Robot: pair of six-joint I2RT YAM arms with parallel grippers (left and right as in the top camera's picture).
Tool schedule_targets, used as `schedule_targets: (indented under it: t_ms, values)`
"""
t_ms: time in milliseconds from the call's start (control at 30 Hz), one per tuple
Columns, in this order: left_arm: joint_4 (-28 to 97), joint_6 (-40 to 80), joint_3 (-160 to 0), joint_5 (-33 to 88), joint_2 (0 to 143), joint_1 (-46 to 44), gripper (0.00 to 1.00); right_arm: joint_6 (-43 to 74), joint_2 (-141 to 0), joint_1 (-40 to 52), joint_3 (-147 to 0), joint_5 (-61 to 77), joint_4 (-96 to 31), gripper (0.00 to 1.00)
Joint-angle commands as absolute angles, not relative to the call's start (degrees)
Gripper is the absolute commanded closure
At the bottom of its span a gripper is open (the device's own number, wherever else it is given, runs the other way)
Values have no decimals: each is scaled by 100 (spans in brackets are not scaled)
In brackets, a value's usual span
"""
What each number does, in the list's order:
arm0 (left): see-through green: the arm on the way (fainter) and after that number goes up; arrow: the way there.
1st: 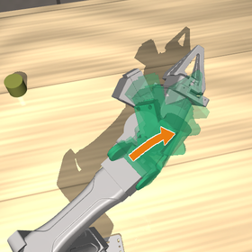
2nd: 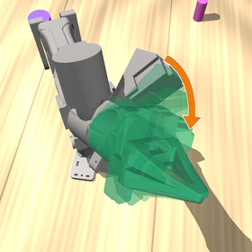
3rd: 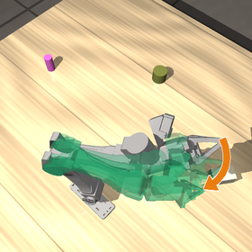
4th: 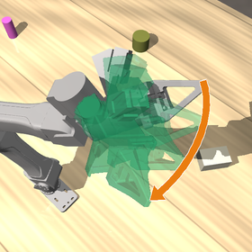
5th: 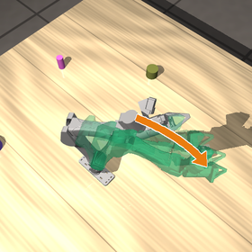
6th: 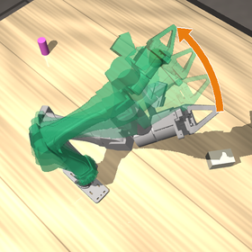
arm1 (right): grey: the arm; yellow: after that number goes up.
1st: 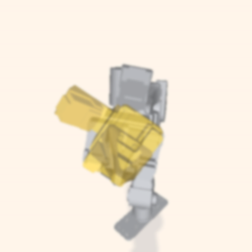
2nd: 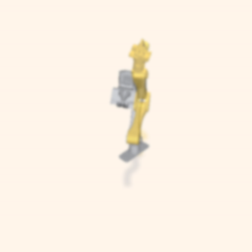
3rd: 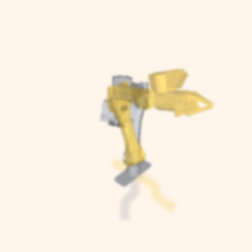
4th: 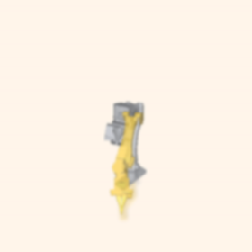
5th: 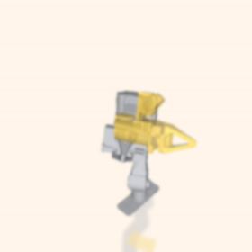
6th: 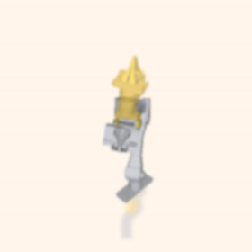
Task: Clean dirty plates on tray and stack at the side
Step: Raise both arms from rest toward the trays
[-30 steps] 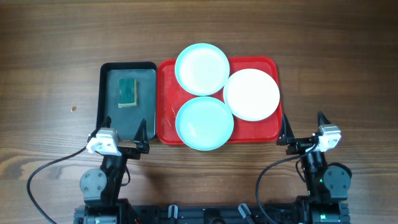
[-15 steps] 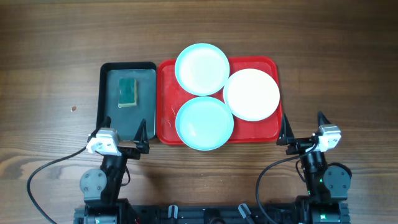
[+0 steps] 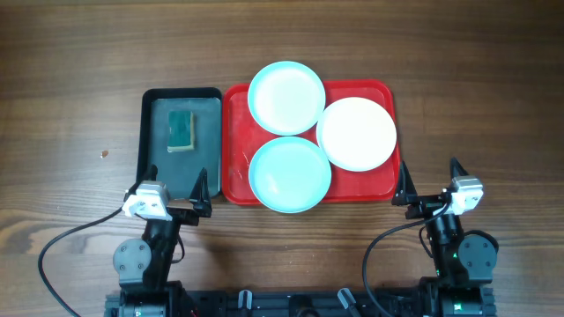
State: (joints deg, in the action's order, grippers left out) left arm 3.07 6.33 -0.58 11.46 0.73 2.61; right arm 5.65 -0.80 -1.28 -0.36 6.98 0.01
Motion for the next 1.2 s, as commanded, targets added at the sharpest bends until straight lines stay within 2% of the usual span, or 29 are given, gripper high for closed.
schedule_targets:
  t_ms: [0,800,900,1000,1167]
  values:
    - [331,648,-34,1175,54,239,0,464,-108,-93,-30,589,32,0]
    - [329,646,-34,1175,54,239,0,456,-108,-93,-30,576,36,0]
    - [283,648,-34,1271,54,239,0,1297,-143,-93,-30,917,64,0]
    - [117,646,-34,1494,54,242,0,1538,-145,-93,-30,904,73,0]
    - [-56,1962,-478,1632,56,239,0,1546,-207,-93,-392,1251,69,0]
